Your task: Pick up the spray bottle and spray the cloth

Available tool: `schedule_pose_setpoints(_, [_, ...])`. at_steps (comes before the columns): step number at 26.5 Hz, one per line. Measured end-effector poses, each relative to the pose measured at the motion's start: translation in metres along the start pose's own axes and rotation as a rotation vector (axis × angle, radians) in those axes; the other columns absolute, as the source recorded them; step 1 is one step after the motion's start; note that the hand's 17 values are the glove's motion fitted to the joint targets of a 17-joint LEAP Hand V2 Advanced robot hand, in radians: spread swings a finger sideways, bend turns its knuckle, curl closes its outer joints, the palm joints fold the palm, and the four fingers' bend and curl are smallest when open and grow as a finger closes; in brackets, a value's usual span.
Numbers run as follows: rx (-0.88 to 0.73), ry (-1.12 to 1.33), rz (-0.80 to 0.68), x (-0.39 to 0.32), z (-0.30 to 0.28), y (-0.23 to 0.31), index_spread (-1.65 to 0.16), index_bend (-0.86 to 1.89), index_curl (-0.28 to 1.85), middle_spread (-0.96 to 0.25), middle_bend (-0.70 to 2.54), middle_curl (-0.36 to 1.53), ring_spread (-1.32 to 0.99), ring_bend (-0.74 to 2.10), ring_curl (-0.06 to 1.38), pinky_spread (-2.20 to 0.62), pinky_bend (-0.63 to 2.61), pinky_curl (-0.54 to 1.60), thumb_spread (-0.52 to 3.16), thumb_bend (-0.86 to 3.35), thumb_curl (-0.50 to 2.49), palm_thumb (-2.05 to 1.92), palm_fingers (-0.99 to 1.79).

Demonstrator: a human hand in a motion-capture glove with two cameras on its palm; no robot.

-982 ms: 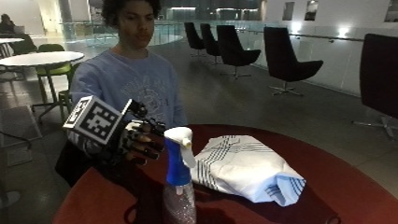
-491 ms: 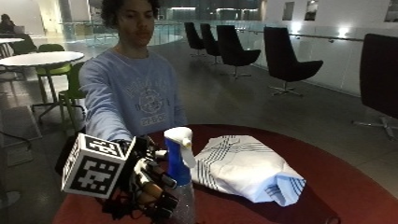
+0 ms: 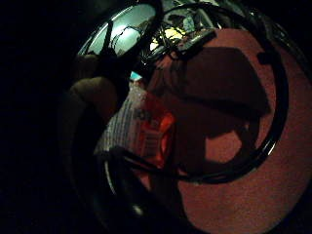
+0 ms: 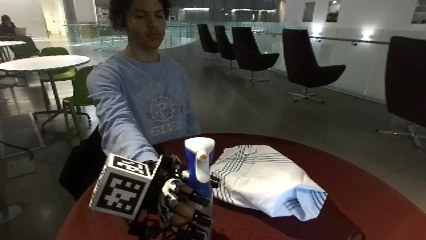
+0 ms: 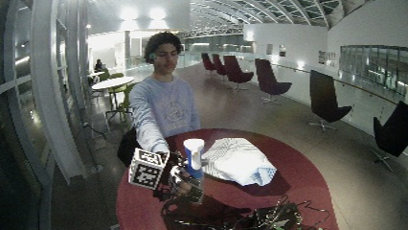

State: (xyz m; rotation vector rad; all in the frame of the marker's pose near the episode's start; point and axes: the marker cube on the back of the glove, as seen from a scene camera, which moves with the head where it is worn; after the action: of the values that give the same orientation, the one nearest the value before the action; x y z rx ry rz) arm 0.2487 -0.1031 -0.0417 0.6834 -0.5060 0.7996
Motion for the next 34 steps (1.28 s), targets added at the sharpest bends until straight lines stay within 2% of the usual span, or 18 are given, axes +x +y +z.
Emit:
schedule_pose_setpoints(2, [0.034, -0.01, -0.012, -0.001, 0.001, 0.0, -0.35, 0.18, 0.21, -0.05, 0.29, 0.38, -0.02, 0.44, 0.32, 0.18, 0.36, 0.34, 0.91, 0.06, 0.38, 0.82, 0.85])
schedule_pose_setpoints(7, [0.06, -0.084, -0.038, -0.006, -0.003, -0.003, -0.33, 0.14, 0.24, -0.06, 0.29, 0.39, -0.02, 0.44, 0.33, 0.18, 0.34, 0.34, 0.87, 0.08, 0.44, 0.92, 0.91])
schedule_pose_setpoints(12, [-0.01, -0.235, -0.087, -0.019, -0.016, 0.012, -0.31, 0.1, 0.24, -0.08, 0.31, 0.41, -0.02, 0.5, 0.35, 0.19, 0.29, 0.34, 0.76, 0.06, 0.49, 0.97, 0.99])
schedule_pose_setpoints(16, [-0.163, -0.241, -0.143, -0.032, -0.029, 0.035, -0.29, 0.11, 0.24, -0.09, 0.35, 0.43, -0.03, 0.55, 0.36, 0.19, 0.24, 0.33, 0.7, 0.03, 0.52, 0.97, 1.07])
schedule_pose_setpoints(25, [-0.591, -0.09, -0.245, -0.078, -0.044, 0.084, -0.27, 0.1, 0.24, -0.08, 0.39, 0.46, -0.04, 0.58, 0.39, 0.17, 0.23, 0.34, 0.72, -0.02, 0.56, 0.96, 1.11])
schedule_pose_setpoints(34, [-0.878, 0.108, -0.231, -0.131, -0.03, 0.102, -0.25, 0.1, 0.25, -0.09, 0.39, 0.47, -0.04, 0.6, 0.39, 0.16, 0.24, 0.35, 0.73, -0.02, 0.58, 0.95, 1.12])
